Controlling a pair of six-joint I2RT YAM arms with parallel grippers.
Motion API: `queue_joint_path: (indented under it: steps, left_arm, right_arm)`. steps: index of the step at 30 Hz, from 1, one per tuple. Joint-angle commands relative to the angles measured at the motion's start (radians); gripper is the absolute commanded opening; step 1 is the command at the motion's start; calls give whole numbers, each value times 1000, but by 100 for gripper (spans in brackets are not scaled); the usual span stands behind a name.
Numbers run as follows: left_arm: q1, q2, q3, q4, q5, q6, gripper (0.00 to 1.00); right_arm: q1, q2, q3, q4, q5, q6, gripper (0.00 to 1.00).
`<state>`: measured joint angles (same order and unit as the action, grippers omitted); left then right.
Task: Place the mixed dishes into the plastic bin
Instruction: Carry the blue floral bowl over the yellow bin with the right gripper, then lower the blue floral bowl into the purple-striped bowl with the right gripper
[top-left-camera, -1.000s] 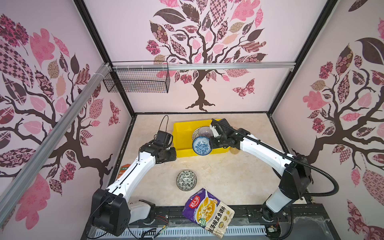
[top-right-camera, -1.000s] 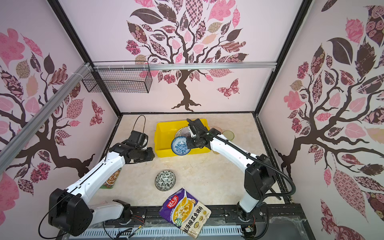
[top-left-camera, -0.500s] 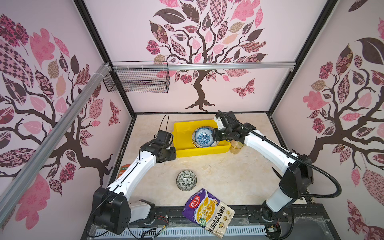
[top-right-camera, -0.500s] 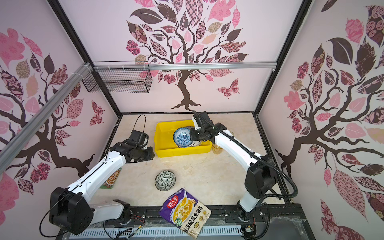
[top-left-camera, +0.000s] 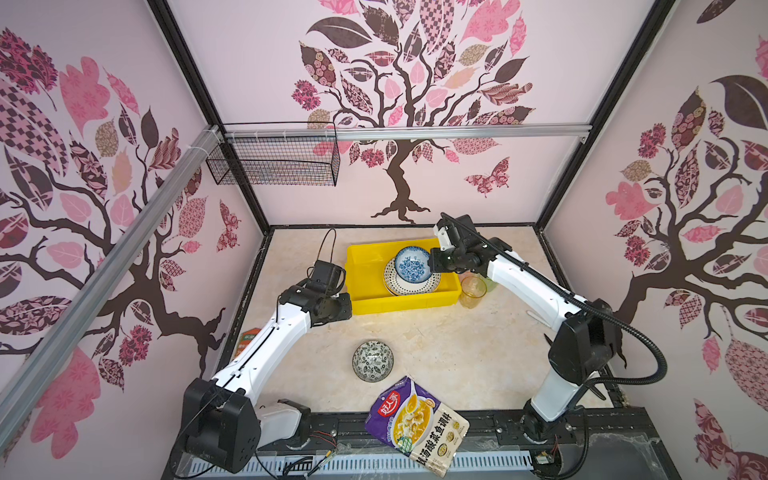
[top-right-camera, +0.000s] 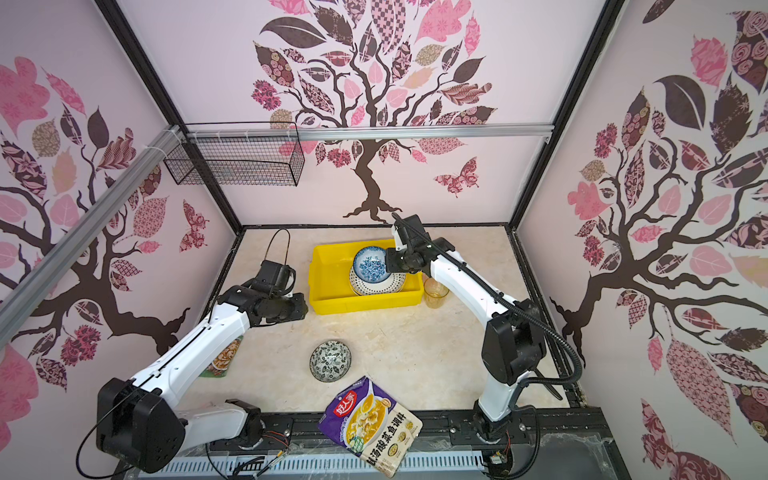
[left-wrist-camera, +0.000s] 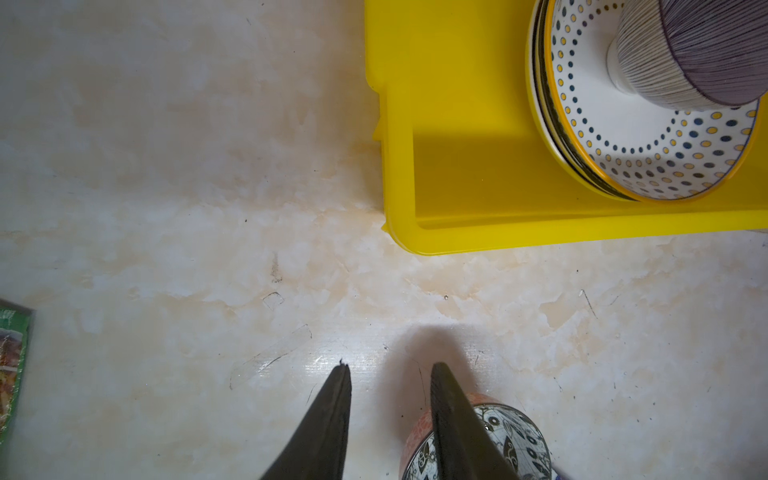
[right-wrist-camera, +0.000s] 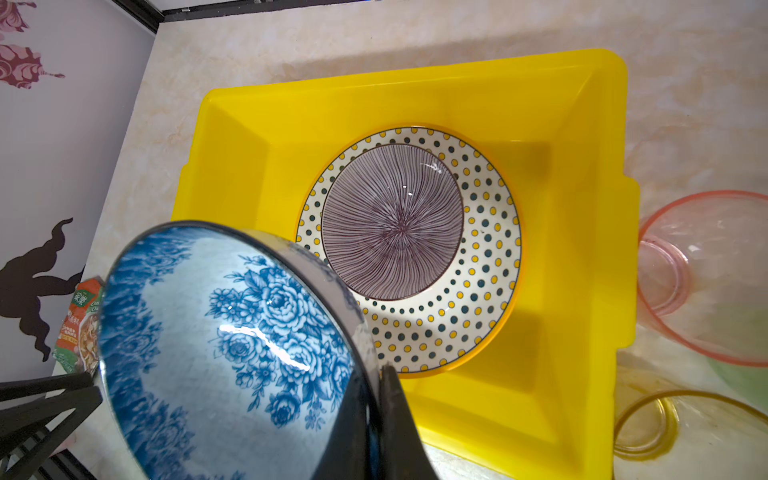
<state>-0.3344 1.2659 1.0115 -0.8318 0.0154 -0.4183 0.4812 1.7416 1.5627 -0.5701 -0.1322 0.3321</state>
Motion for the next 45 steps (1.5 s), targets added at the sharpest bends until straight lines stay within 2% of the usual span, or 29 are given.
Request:
queue_joint_path:
  steps: [1,23,45]
  left_arm:
    - [5,-17,35,6,-7,4,36]
    - [5,-16,34,0,-1,7,36]
    - [5,4,49,-3,0,21,36]
  right_arm:
    - [-19,26,61,33,-20,-4,0]
    - [-75,208,206,13,-32,3,0]
    - [-82,306,276,-30,-23,-10,0]
